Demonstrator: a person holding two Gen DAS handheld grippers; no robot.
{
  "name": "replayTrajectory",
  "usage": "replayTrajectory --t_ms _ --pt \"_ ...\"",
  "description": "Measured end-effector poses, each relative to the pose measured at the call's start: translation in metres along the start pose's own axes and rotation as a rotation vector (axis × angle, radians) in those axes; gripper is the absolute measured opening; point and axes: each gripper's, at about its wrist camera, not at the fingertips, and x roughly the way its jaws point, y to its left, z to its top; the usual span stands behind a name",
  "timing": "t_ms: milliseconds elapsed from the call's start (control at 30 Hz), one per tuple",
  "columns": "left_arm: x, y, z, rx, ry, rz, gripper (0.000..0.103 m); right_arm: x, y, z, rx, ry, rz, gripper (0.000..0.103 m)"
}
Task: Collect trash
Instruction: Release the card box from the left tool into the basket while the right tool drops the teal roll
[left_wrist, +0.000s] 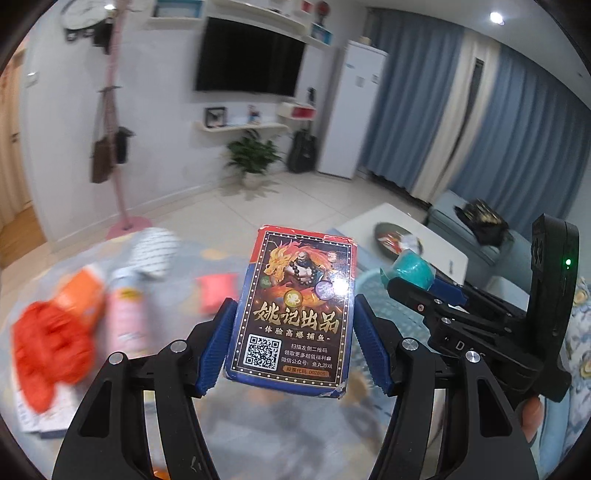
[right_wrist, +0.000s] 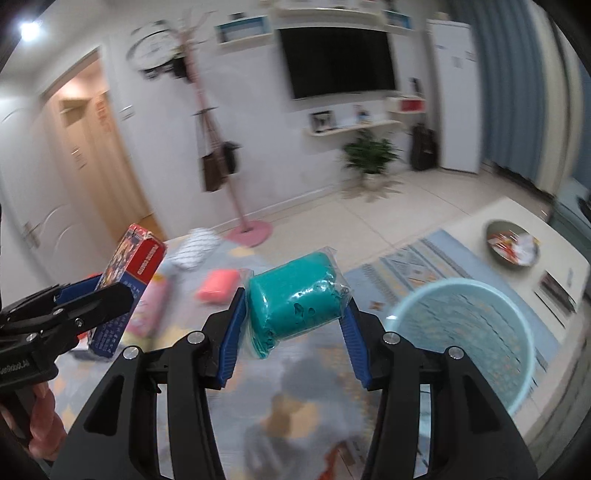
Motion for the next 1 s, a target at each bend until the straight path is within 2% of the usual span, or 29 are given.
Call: replayTrajectory --t_ms 100,300,600,633,667,733,800,833,1000 --pt "0.032 -0.025 0.006 0.03 0.032 -0.039 0.061 0.006 -0.039 -0.004 0.072 0.016 -0.068 0.046" --pt "0.095 -0.069 0.013 0.051 0.112 -0.126 0.061 0.033 -0.108 -0.017 0.228 0.104 -0.178 0.047" --pt "0.17 -0.11 0.0 0.076 0.243 -0.194 0.062 0.057 -0.164 -0.044 0.331 0.203 -0.267 0.049" --pt "0.175 -0.112 -0.001 0.072 0.252 -0.199 0.063 0.058 -0.169 -0.046 0.339 0.209 -0.275 0.05" --pt "0.177 -0.115 -0.003 0.069 0.26 -0.196 0.071 0.058 -0.172 -0.048 0.349 0.213 -0.282 0.051" --pt "0.179 -0.111 -0.007 0.038 0.271 -0.193 0.076 0.058 -0.177 -0.049 0.362 0.218 -0.291 0.056" --pt "0.174 -0.106 -0.012 -0.004 0.275 -0.251 0.079 0.057 -0.18 -0.05 0.37 0.218 -0.297 0.059" --pt "0.175 -0.105 -0.013 -0.01 0.274 -0.257 0.08 0.057 -0.18 -0.051 0.371 0.218 -0.3 0.059" --pt "0.159 -0.099 -0.02 0.008 0.248 -0.23 0.08 0.051 -0.168 -0.045 0.352 0.199 -0.286 0.061"
